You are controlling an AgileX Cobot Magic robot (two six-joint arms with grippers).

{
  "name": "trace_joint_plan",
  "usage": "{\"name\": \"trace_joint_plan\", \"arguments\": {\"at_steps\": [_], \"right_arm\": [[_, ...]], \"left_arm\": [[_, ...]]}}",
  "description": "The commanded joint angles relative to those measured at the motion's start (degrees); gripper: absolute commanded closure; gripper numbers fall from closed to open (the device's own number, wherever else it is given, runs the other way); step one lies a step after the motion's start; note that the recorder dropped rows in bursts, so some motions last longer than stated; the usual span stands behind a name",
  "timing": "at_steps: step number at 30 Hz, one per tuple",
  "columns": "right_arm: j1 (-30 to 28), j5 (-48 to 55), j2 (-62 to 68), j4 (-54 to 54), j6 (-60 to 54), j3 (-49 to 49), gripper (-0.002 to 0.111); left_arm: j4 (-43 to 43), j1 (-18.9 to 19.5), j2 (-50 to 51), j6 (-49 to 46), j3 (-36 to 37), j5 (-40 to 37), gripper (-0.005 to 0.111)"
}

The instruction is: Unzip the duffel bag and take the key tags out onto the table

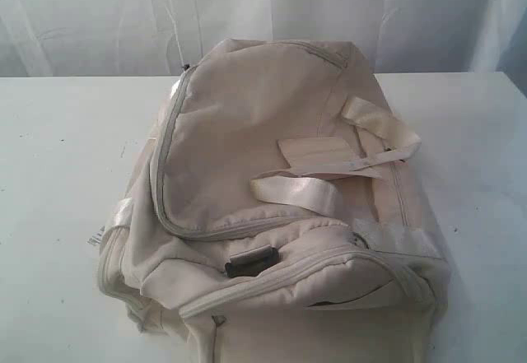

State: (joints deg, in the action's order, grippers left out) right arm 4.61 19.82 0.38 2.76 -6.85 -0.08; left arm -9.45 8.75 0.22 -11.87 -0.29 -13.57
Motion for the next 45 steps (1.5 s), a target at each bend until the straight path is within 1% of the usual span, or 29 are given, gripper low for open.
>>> {"name": "trace_joint_plan", "arguments": {"at_steps": [1, 8, 12, 45], "right_arm": [[0.2, -0.1, -0.4, 0.1, 0.0, 0.1, 0.108], [0.2, -0.1, -0.4, 0.1, 0.0, 0.1, 0.108], [0.2, -0.1, -0.4, 0.1, 0.0, 0.1, 0.108], [0.2, -0.1, -0.4, 0.1, 0.0, 0.1, 0.108]], "left_arm": [[-0.3, 0.1, -0.2, -0.2, 0.3, -0.2, 0.107], [-0.3, 0.1, -0.2, -0.2, 0.3, -0.2, 0.107], [-0.3, 0.1, -0.2, -1.9, 0.3, -0.2, 0.107], [-0.3, 0.1, -0.2, -1.9, 0.3, 0.1, 0.107]]}}
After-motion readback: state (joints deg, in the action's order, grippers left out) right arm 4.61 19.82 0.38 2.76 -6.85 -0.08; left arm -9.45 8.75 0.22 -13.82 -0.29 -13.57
